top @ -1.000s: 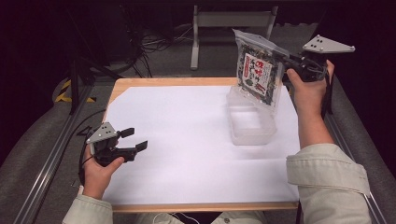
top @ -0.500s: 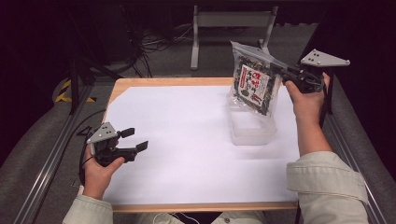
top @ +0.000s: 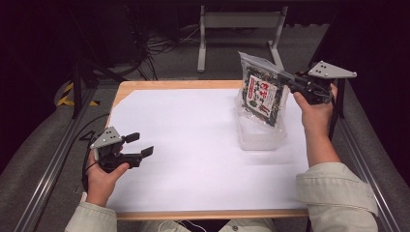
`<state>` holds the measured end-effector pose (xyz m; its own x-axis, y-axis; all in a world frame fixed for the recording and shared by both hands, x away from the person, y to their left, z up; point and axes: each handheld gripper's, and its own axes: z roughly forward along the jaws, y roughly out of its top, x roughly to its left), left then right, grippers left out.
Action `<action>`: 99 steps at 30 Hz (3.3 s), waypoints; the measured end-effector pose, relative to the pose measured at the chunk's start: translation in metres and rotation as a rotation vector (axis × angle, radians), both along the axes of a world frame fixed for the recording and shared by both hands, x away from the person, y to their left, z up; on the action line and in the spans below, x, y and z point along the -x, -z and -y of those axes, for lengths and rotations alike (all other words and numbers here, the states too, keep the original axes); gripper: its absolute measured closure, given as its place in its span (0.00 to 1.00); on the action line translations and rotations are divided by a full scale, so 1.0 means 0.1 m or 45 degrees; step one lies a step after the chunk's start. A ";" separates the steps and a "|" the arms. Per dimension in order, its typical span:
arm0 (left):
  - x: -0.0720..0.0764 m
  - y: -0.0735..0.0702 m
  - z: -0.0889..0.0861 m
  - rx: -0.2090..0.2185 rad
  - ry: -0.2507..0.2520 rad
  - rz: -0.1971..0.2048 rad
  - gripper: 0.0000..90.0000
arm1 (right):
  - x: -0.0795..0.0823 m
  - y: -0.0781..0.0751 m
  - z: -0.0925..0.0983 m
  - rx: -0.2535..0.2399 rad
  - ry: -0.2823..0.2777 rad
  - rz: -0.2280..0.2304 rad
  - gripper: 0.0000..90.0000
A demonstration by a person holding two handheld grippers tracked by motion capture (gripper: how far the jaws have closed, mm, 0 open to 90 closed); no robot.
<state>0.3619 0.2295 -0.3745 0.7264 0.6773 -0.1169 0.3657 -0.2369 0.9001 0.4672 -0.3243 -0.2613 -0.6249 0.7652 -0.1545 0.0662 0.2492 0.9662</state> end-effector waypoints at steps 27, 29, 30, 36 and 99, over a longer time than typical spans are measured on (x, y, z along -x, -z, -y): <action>-0.01 0.01 0.04 -0.021 0.017 -0.005 0.27 | 0.22 0.35 0.11 -0.020 -0.009 -0.028 0.96; -0.01 0.01 0.05 -0.021 0.020 -0.009 0.27 | 0.24 0.36 0.11 -0.013 0.002 -0.021 0.96; -0.01 0.01 0.05 -0.021 0.021 -0.010 0.27 | 0.25 0.38 0.11 -0.018 0.004 -0.019 0.96; -0.01 0.02 0.05 -0.023 0.023 -0.010 0.27 | 0.27 0.40 0.12 -0.041 0.016 -0.013 0.96; 0.23 0.12 0.03 -0.006 0.052 -0.012 0.23 | 1.05 0.44 0.24 -0.066 -0.127 -0.209 0.23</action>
<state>0.3390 0.2263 -0.3860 0.7526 0.6474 -0.1203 0.3637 -0.2564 0.8955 0.3617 -0.3487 -0.3054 -0.7118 0.7024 -0.0062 0.2014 0.2126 0.9562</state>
